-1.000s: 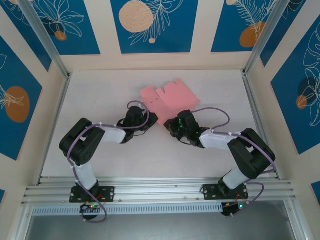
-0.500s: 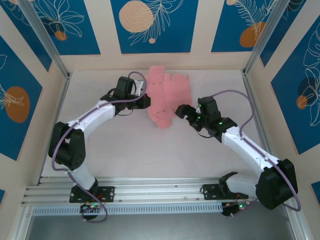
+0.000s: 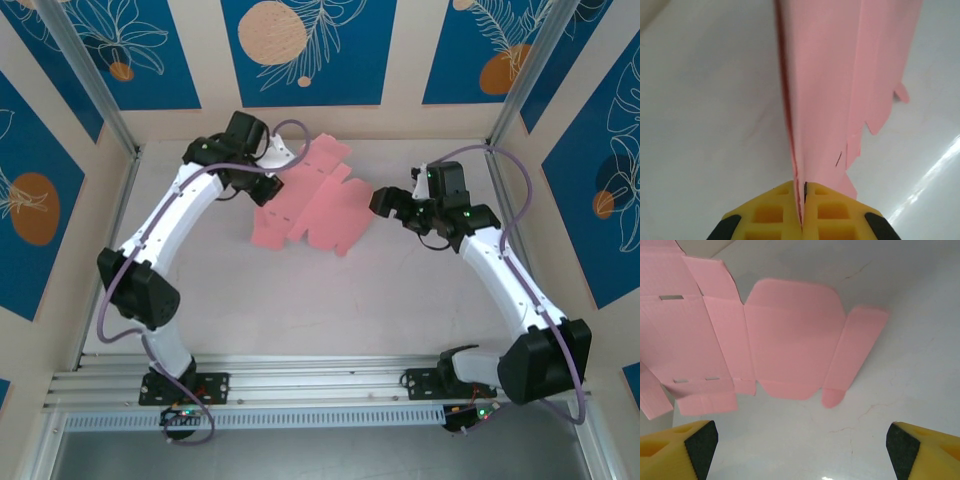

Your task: Fold the paper box

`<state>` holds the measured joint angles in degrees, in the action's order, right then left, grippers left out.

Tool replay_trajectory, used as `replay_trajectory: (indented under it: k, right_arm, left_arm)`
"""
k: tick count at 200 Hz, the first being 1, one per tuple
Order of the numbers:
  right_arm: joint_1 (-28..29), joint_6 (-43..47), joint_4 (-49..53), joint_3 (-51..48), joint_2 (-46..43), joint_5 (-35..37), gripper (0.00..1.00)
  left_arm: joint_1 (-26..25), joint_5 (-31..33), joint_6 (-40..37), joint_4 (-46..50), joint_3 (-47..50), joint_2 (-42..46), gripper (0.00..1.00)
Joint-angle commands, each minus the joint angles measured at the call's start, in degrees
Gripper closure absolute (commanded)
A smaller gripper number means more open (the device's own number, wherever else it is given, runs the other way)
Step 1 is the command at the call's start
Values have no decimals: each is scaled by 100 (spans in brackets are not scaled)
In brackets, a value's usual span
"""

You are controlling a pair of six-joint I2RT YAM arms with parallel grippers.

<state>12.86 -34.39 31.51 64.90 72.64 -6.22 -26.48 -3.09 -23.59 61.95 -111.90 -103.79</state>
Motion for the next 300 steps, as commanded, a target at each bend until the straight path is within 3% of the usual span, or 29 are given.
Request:
replay_trajectory:
  k: [1, 44, 68, 85, 122, 151, 191, 221, 261, 300]
  right_arm:
    - [-121, 200, 329, 262, 240, -453, 11]
    - [-327, -77, 330, 296, 661, -651, 11]
    - [-428, -173, 205, 184, 695, -743, 11]
    - [-490, -250, 62, 120, 666, -832, 11]
    - [-721, -425, -265, 166, 737, -1115, 13]
    - [-1092, -455, -266, 434, 1047, -1324, 16]
    - [-1487, -351, -319, 573, 1355, -1499, 20]
    - [-1499, -630, -895, 394, 1576, -2106, 32]
    - [-1257, -565, -1140, 567, 1760, -2090, 37]
    - [-834, -128, -569, 1484, 2139, -1646, 41]
  left_arm:
    - [-152, 1015, -1303, 1152, -971, -730, 100]
    - [-436, 1852, -1920, 2031, -3132, -2365, 100]
    - [-603, 2285, -1944, 1605, -3394, -2749, 100]
    - [-716, 2252, -1851, 1134, -3318, -2822, 100]
    - [-1042, 2735, -1853, -496, -2320, -2671, 100]
    - [-1377, 3239, -2364, -2659, -747, -2218, 100]
    - [-1615, 3646, -2671, -4861, 564, -1876, 100]
    - [-1810, 4249, -3401, -6766, 1582, -1677, 100]
    - [-1854, 4326, -3504, -7543, 2060, -1497, 100]
    - [-1887, 4417, -3836, -7888, 2131, -1596, 100]
